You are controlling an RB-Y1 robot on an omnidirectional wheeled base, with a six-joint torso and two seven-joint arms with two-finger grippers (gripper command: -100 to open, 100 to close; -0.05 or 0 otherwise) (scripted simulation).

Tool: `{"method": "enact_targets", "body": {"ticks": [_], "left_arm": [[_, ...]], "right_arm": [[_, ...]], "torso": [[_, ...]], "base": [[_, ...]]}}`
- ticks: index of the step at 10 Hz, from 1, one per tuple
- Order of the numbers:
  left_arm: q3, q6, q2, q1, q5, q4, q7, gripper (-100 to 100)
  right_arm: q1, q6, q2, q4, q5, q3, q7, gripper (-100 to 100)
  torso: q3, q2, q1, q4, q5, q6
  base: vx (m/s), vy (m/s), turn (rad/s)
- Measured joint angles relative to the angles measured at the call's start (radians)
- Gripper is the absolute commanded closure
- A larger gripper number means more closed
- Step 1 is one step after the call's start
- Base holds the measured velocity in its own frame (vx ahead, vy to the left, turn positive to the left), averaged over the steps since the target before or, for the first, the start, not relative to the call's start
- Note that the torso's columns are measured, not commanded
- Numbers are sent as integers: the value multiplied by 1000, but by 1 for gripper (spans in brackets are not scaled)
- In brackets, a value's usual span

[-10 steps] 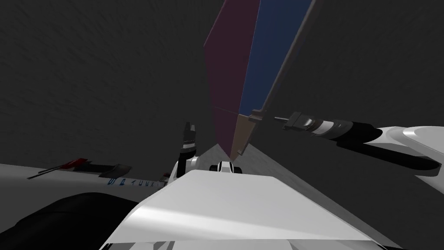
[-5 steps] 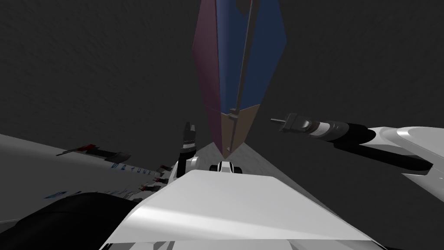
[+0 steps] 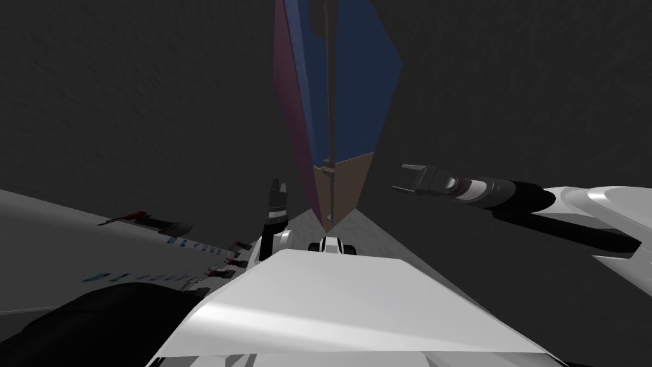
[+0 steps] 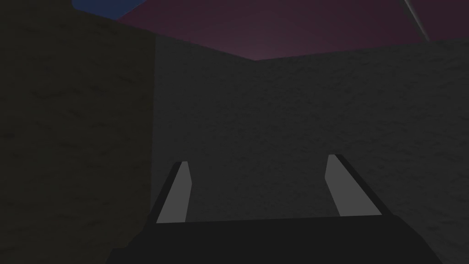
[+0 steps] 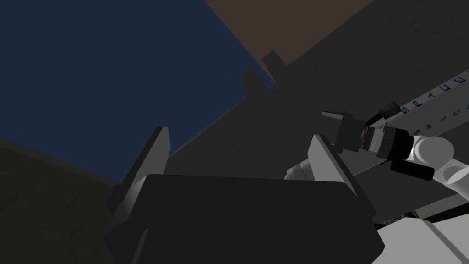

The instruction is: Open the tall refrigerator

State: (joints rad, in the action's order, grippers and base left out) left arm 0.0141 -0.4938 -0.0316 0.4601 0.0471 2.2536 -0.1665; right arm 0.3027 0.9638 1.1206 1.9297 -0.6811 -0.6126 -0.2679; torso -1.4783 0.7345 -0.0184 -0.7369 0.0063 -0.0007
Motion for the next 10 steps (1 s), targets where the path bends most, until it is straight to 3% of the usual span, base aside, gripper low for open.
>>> {"method": "enact_targets", "body": {"ticks": [3, 10], "left_arm": [[0, 0, 0, 0, 0, 0, 0, 0], [0, 0, 0, 0, 0, 0, 0, 0]], "right_arm": [[8, -29, 11, -22, -20, -13, 0, -100], [16, -130, 58, -100, -78, -42, 10, -100]], "torso": [[2, 3, 21, -1, -7, 1], [3, 5, 20, -2, -7, 1]], "base": [[51, 232, -77], [35, 247, -75]]}}
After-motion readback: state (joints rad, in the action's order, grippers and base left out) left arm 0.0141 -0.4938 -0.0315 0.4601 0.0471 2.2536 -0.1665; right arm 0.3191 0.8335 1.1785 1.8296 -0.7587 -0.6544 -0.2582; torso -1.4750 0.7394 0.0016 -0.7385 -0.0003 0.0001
